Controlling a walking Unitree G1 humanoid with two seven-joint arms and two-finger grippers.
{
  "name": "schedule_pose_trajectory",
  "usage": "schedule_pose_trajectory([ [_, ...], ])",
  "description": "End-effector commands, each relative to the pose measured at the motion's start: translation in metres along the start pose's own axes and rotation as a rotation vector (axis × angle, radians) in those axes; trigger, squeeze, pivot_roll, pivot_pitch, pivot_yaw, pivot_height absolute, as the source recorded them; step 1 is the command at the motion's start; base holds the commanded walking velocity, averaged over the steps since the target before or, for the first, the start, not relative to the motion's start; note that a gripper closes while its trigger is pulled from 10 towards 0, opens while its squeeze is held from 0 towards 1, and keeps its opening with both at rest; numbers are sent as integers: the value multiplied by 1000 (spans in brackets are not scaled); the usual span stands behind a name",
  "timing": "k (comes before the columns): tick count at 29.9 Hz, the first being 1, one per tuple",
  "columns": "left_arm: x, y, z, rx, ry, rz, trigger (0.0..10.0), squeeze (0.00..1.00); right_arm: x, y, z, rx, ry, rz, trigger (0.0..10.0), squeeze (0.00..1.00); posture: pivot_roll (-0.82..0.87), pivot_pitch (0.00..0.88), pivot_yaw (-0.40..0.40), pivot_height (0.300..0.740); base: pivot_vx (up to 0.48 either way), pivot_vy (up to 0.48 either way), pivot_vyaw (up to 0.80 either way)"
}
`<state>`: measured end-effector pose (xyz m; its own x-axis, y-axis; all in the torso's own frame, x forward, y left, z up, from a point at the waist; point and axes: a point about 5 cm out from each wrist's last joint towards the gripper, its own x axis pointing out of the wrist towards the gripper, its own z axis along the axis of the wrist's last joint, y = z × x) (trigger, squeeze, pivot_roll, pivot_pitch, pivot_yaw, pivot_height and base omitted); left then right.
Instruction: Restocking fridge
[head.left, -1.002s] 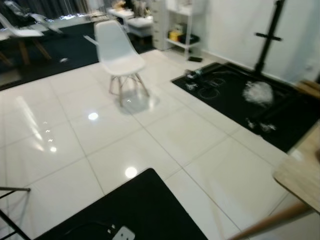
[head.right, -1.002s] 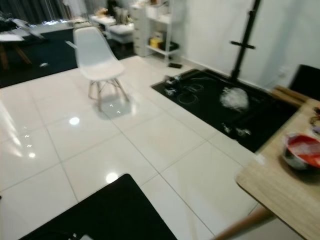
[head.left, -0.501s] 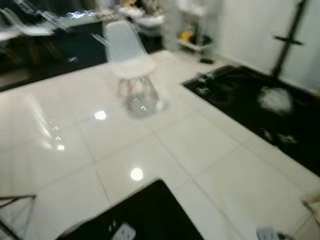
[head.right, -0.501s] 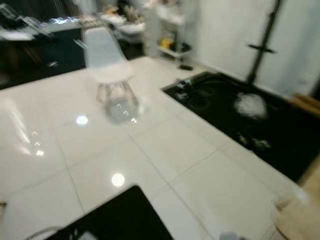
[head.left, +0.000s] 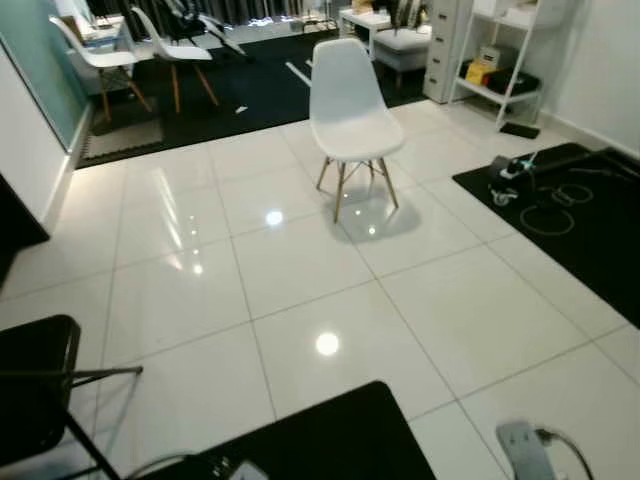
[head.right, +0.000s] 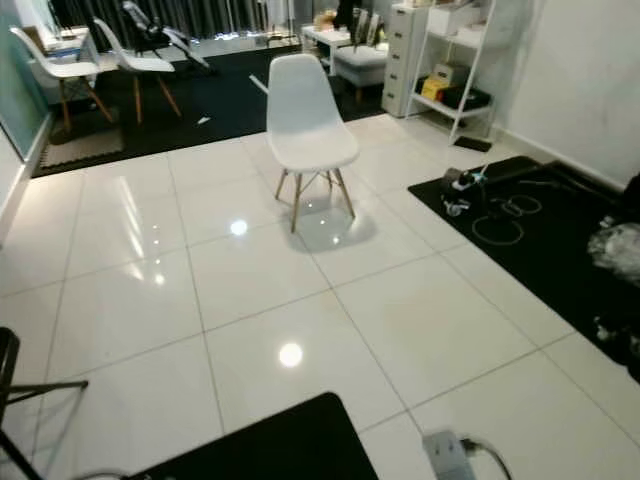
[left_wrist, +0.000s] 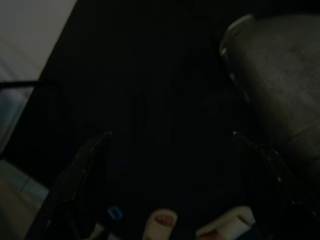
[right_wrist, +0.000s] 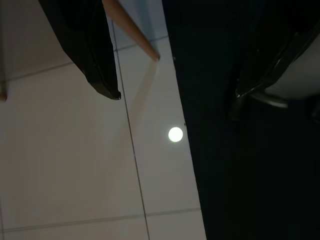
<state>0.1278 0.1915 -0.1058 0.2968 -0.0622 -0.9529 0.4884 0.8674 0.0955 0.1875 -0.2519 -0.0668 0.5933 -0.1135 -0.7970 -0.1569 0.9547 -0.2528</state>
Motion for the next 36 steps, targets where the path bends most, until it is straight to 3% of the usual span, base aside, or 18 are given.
schedule_pose_trajectory([
  [1, 0, -7, -7, -4, 20, -31, 10000, 0, 1, 2, 5, 8, -22, 8, 10000, 0, -49, 0, 29, 740, 0, 0, 0],
  [5, 0, -6, -6, 0, 18, -30, 10000, 0, 4, -2, 33, 64, -116, 18, 10000, 0, -49, 0, 29, 740, 0, 0, -344],
  [10, 0, -6, -6, 1, 18, -30, 10000, 0, 5, -3, 42, 88, -146, 22, 10000, 0, -49, 0, 29, 740, 0, 0, -800],
  [11, 0, -6, -7, 1, 20, -31, 10000, 0, 5, -5, 67, 94, -238, 37, 10000, 0, -49, 0, 30, 740, 0, 0, -800],
  [15, 0, -7, -9, 4, 25, -34, 10000, 0, 4, -1, 99, 66, -356, 84, 10000, 0, -48, 0, 28, 740, 0, 0, -800],
  [19, 0, -7, -10, 4, 27, -34, 10000, 0, 3, 1, 111, 59, -395, 102, 10000, 0, -48, 0, 28, 740, 0, 0, -800],
  [21, 0, -8, -10, 4, 27, -37, 10000, 0, 0, 3, 134, 39, -474, 126, 10000, 0, -51, 0, 28, 740, 0, 0, -800],
  [27, 0, -9, -8, 7, 25, -41, 10000, 0, -8, 10, 170, 11, -602, 179, 10000, 0, -53, 0, 26, 740, 0, 0, -533],
  [32, 1, -9, -7, 11, 24, -41, 10000, 0, -12, 22, 186, -29, -661, 250, 10000, 0, -53, 0, 25, 740, 0, 0, 0],
  [36, 1, -9, -7, 15, 23, -40, 10000, 0, -16, 33, 194, -49, -701, 312, 10000, 0, -52, 0, 28, 740, 0, 0, -800],
])
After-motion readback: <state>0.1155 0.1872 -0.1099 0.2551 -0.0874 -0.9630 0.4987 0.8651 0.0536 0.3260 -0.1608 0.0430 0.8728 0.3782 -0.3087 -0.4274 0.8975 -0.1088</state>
